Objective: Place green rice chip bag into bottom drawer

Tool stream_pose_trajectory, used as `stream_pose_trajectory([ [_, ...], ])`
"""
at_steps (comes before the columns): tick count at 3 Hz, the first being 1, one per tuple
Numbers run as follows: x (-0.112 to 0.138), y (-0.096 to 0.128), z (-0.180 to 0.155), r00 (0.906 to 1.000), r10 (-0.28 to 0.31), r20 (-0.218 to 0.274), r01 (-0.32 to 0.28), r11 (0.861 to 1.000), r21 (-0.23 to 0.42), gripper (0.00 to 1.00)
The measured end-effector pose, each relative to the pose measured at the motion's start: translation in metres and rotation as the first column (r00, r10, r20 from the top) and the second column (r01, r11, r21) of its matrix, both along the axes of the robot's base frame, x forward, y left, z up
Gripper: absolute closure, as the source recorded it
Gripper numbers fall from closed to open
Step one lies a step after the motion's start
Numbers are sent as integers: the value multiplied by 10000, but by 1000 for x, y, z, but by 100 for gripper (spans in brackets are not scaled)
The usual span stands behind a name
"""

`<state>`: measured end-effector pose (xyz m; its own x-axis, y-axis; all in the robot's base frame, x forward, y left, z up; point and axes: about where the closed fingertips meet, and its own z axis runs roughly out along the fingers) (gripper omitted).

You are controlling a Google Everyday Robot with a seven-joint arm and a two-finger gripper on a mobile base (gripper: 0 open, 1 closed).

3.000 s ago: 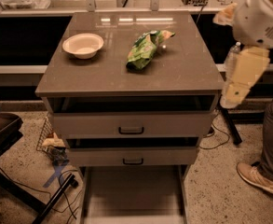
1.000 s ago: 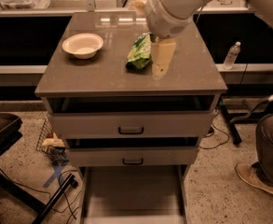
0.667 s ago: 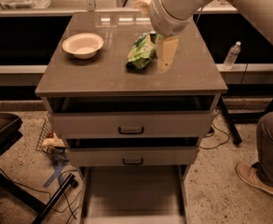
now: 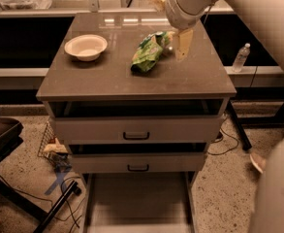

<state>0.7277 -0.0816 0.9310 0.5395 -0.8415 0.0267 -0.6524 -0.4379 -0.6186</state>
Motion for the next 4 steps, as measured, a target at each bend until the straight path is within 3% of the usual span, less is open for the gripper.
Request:
stream_pose_trajectory([
  [1,32,-17,-19,9999,93,-127,-93,9999,46,0],
  [2,65,-6,-51,9958,738,-545,-719,9967,366,2],
  [4,72,34,-71,9774,1935,-845,-1837,9766,1116,47],
])
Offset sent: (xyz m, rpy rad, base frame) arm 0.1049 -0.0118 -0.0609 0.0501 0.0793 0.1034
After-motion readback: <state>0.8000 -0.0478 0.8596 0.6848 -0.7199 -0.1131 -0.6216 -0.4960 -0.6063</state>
